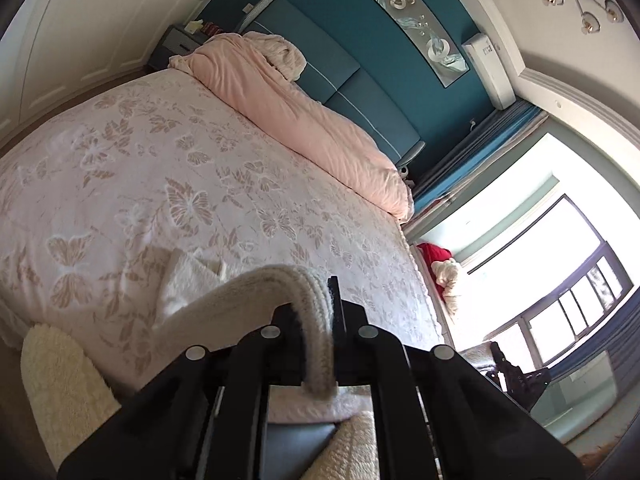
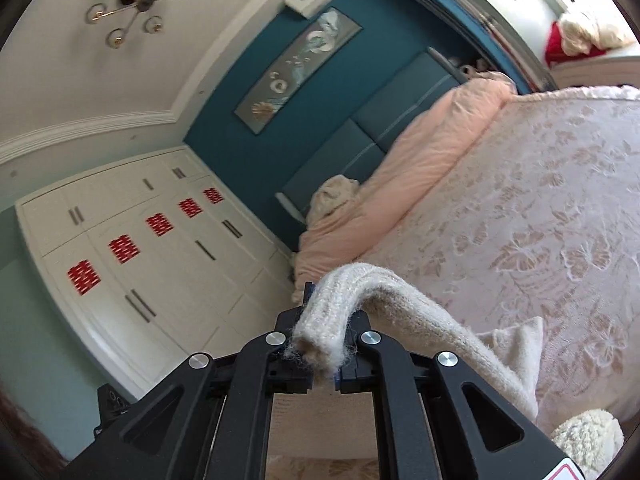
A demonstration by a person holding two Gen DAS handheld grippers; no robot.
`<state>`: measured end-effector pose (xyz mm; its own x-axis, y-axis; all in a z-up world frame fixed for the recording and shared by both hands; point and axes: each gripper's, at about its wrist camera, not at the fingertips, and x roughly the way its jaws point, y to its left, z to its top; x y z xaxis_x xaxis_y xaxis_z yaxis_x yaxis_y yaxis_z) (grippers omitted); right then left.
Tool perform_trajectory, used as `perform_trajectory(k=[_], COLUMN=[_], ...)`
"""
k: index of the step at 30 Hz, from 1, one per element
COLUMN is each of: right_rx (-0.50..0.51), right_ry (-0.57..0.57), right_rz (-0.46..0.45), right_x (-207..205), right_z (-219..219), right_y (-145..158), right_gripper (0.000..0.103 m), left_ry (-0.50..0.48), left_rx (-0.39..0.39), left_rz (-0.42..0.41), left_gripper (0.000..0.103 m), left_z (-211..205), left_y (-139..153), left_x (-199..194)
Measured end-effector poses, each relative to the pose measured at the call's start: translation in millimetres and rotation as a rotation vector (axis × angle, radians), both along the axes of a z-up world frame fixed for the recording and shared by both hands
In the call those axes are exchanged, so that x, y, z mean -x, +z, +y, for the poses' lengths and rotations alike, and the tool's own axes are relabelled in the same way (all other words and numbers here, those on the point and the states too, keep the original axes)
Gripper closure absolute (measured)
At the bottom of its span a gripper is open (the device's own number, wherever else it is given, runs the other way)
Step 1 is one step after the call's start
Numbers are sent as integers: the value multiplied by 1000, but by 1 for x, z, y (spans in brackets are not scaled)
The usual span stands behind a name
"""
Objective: Fold small clothes
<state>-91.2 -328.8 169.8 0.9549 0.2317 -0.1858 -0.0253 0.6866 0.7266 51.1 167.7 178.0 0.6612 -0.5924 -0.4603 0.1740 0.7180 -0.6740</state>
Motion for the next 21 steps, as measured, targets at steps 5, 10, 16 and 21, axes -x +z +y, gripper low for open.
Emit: perform_trajectory(k=[5,10,16,21], right_rx=[28,-26,152,245], right_ry=[-94,-195,-197,-137], right_rz=[362,590,661,809], right_x=[-104,-124,-77,-81], right_z=[-33,-46,-36,-19], right_y=[-91,-161,-174,-217], right_gripper=[87,76,35,35], left_ry=[42,69,31,77], left_rx=[-212,-458,-383,-358], left_rz=[128,375,347,446], left_gripper=[90,77,43,45], left_z=[-66,-91,-55,-44], left_y=[-89,-195,-204,-234], left_x=[-123,-169,-113,-103])
